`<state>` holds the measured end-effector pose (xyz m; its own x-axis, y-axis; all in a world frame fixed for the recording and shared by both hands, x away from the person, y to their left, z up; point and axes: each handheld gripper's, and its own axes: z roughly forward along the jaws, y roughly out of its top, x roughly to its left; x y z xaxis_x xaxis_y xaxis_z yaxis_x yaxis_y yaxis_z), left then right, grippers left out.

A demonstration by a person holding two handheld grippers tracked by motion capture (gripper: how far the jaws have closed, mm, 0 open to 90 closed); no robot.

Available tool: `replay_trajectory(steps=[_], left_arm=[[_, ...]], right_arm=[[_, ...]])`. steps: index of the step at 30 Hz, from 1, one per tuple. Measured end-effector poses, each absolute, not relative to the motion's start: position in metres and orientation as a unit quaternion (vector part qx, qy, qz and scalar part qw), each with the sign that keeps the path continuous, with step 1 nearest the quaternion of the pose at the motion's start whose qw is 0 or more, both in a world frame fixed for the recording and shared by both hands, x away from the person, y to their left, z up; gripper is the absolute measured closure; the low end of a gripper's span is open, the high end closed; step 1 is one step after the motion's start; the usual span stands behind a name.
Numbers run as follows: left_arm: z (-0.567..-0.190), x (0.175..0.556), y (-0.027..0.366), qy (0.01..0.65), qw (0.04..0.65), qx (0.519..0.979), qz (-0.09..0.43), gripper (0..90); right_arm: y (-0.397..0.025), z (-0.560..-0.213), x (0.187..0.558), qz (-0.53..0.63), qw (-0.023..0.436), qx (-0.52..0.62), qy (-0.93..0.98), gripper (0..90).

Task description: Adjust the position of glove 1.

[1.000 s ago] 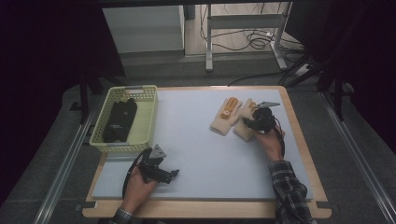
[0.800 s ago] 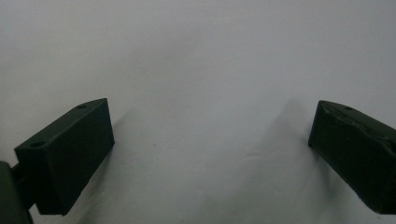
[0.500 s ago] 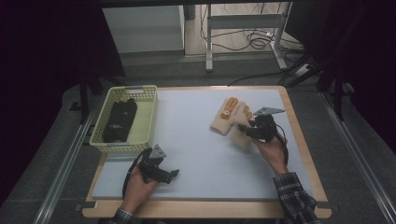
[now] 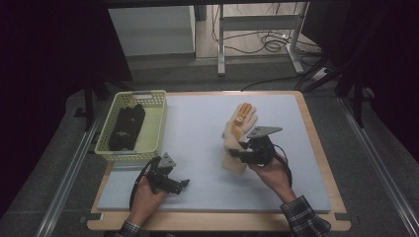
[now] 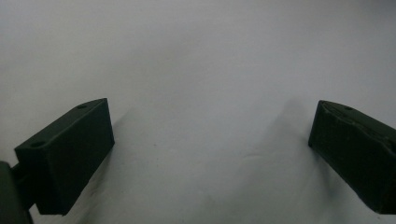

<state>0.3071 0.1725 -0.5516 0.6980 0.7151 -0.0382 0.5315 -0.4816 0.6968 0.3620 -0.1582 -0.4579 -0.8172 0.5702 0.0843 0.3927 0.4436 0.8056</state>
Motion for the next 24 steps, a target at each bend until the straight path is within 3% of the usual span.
replay_trajectory(steps=[11,15,20,24], left_arm=[[-0.552,0.307,0.173,0.366,0.353,0.851,0.130,0.3],[-0.552,0.307,0.172,0.367,0.354,0.850,0.129,0.3],[-0.552,0.307,0.172,0.368,0.354,0.850,0.129,0.3],[-0.552,0.307,0.172,0.367,0.354,0.850,0.129,0.3]], right_arm=[[-0.103,-0.492,0.348,0.402,0.052,0.230,0.885,55.9],[-0.093,-0.510,0.345,0.378,0.078,0.220,0.896,45.0],[-0.092,-0.518,0.344,0.376,0.072,0.224,0.896,31.5],[-0.098,-0.511,0.346,0.390,0.075,0.233,0.888,27.3]])
